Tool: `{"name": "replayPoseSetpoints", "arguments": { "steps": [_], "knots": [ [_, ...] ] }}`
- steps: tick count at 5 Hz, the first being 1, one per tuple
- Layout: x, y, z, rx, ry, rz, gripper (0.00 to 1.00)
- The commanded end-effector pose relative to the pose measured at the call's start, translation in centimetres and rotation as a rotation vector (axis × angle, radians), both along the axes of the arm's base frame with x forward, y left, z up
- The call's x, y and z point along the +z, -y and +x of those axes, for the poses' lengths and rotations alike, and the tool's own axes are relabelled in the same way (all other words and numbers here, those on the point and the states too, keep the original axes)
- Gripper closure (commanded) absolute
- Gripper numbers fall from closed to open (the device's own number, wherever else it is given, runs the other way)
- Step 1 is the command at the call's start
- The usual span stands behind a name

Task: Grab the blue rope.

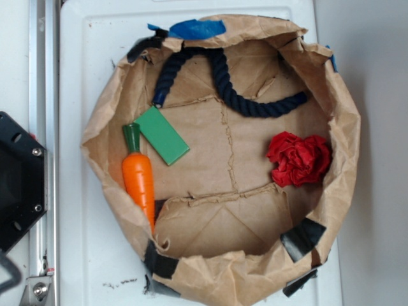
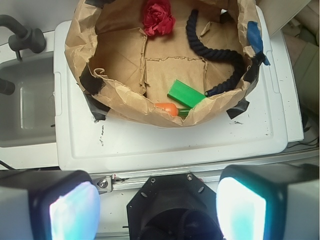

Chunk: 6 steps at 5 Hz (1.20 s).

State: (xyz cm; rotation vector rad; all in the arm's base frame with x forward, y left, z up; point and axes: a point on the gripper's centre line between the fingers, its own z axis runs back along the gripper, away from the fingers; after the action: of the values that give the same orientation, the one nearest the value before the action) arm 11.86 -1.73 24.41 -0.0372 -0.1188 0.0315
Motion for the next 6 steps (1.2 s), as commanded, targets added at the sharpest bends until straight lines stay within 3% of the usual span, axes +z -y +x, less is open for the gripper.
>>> {"name": "replayPoseSetpoints", "arguments": {
  "steps": [1, 2, 3, 5, 6],
  "knots": [
    [0.0, 0.0, 0.0, 0.000, 0.000, 0.000, 0.00],
    [-0.3, 0.3, 2.2, -0.007, 0.022, 0.018, 0.00],
    [-1.1, -0.4, 6.4, -0.071, 0.026, 0.018, 0.00],
    [-3.5, 0.0, 11.8, -0.326, 0.025, 0.042, 0.00],
    [-5.5, 0.3, 13.8, -0.492, 0.063, -0.021, 0.00]
  ]
}}
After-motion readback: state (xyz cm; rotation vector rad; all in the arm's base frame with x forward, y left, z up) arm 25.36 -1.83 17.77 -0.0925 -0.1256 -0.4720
